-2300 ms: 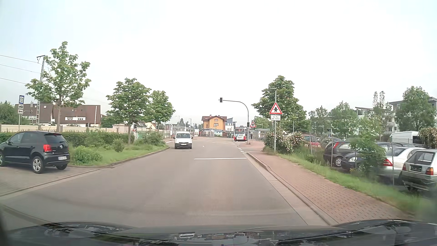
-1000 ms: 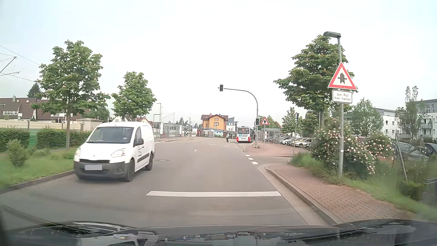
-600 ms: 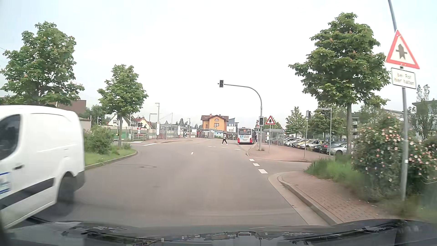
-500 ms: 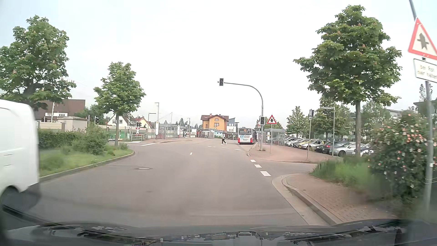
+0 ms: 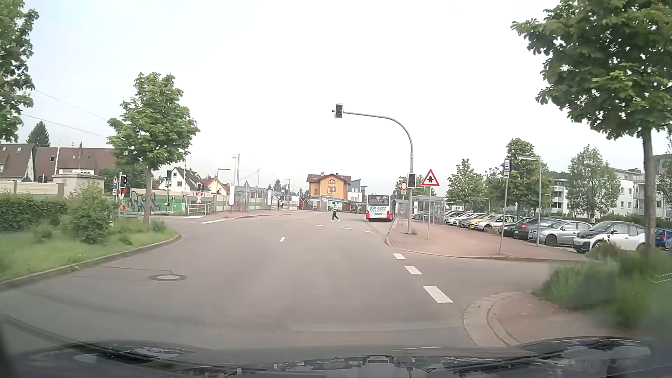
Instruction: Follow the waypoints while adhering to traffic rules and regulations
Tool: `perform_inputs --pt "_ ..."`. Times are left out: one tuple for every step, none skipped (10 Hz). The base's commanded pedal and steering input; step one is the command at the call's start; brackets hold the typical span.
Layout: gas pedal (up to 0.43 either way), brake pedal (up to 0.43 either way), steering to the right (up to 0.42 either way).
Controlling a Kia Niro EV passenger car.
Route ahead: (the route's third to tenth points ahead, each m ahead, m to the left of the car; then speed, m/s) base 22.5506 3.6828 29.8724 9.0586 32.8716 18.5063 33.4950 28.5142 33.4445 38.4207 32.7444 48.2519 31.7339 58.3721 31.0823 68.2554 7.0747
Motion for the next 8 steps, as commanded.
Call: perform_inputs --pt "0.000 0.000 0.003" --pt "0.000 0.000 0.000" --pt "0.000 0.000 0.000" --pt "0.000 0.000 -0.002" --pt "0.000 0.000 -0.003" --pt "0.000 0.000 -0.004" --pt "0.000 0.000 -0.005" --pt "0.000 0.000 -0.005"
